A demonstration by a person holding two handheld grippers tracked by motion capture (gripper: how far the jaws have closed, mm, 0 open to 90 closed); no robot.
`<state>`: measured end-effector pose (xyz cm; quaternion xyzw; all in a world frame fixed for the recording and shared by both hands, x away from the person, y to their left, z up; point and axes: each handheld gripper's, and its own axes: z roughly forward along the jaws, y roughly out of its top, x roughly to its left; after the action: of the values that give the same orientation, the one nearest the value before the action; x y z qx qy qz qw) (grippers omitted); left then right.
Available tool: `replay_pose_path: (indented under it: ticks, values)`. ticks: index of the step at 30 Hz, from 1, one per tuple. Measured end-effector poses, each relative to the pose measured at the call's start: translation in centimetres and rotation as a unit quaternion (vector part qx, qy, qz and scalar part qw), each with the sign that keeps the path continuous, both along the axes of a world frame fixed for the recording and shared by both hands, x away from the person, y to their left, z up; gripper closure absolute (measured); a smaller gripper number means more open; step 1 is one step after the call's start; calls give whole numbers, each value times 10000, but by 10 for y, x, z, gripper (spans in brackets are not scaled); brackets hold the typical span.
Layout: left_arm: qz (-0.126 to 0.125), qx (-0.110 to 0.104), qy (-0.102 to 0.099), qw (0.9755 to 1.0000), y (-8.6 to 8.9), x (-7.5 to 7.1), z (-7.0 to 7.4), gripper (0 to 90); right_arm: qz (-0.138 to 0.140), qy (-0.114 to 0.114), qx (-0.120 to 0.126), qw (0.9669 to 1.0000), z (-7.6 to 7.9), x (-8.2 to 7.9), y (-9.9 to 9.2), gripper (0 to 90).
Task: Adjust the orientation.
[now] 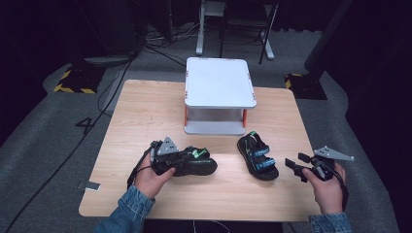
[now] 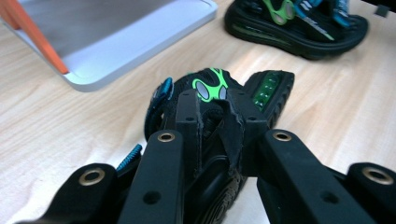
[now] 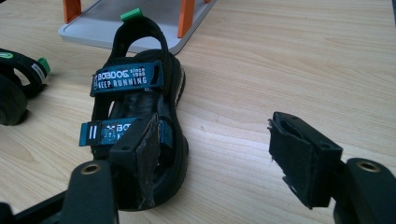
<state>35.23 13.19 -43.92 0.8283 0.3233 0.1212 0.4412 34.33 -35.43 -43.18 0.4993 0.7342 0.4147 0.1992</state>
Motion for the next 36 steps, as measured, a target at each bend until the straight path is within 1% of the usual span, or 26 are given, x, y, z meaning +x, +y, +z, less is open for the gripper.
replay_pose_path:
  ticks: [3, 4, 7, 8, 10, 12, 13, 14, 15, 16, 17, 18, 19, 22, 23, 26, 27, 28, 29, 30, 31, 32, 33, 34, 35, 36]
  values:
    - [-152, 17, -82, 9999, 1, -8, 1, 763, 48, 1, -3, 10000, 0, 3, 2, 340]
    - [-251, -2, -104, 9996, 2, -11, 0, 763, 45, 14, 11, 10000, 0, 3, 3, 340]
    - [-393, -110, -6, 9992, 4, -17, 0, 756, 103, -16, 1, 9999, 1, 7, 7, 340]
    - [-443, -90, -9, 9990, 5, -19, 0, 741, 131, -15, 2, 9999, 1, 10, 9, 340]
    - [-566, -51, 90, 9983, 3, -24, 0, 730, 160, -15, 7, 9999, 1, 12, 12, 340]
    - [-723, 6, 191, 9972, 1, -32, -1, 712, 238, -21, 5, 9997, 1, 17, 17, 340]
    - [-803, -6, 271, 9964, 1, -34, -1, 702, 279, -30, 9, 9996, 1, 20, 20, 340]
    - [-816, -82, 343, 9960, 1, -36, -1, 669, 325, -35, -2, 9995, 2, 22, 22, 340]
    - [-811, -217, 383, 9957, 2, -39, -2, 637, 344, -41, -2, 9994, 2, 24, 25, 339]
    - [-814, -229, 339, 9958, 3, -40, -3, 624, 399, -46, -2, 9992, 2, 27, 28, 338]
    - [-842, -267, 358, 9955, 4, -42, -4, 634, 444, -47, -18, 9990, 2, 29, 30, 337]
    - [-890, -296, 424, 9947, 5, -42, -5, 633, 465, -33, -12, 9989, 2, 30, 33, 337]
    - [-937, -313, 552, 9936, 5, -44, -6, 633, 494, -23, -6, 9988, 2, 31, 34, 337]
    - [-1061, -268, 895, 9900, 4, -47, -7, 631, 529, -29, -5, 9986, 3, 35, 37, 336]
    - [-1082, -256, 898, 9897, 4, -48, -8, 627, 538, -46, 23, 9985, 4, 36, 38, 336]
    - [-1122, -185, 819, 9901, 3, -51, -7, 589, 557, -64, 0, 9984, 5, 38, 39, 335]
    - [-1174, -86, 793, 9899, 3, -53, -5, 574, 566, -56, 16, 9984, 5, 38, 40, 335]
    - [-1218, 1, 735, 9898, 2, -55, -2, 550, 578, -65, 3, 9983, 5, 38, 40, 335]
    - [-1225, 39, 620, 9905, 2, -57, 2, 533, 589, -68, -2, 9982, 5, 38, 41, 335]
    - [-1225, 39, 620, 9905, 2, -57, 2, 509, 590, -57, -8, 9982, 5, 38, 41, 335]
    - [-1163, 279, 546, 9913, 1, -58, 8, 499, 579, -46, -5, 9983, 5, 37, 40, 335]
    - [-1103, 246, 456, 9925, 2, -57, 9, 484, 568, -51, -7, 9984, 5, 37, 40, 335]
    - [-1023, 154, 322, 9941, 3, -56, 8, 448, 558, -58, -4, 9984, 5, 37, 39, 335]
    - [-852, 127, 248, 9960, 5, -53, 6, 401, 552, -58, -3, 9985, 4, 37, 39, 335]
    - [-728, 166, 235, 9969, 7, -50, 4, 400, 541, -36, -3, 9985, 4, 36, 38, 335]
    - [-634, 22, 342, 9974, 9, -48, 2, 379, 534, -39, -6, 9986, 4, 36, 38, 335]
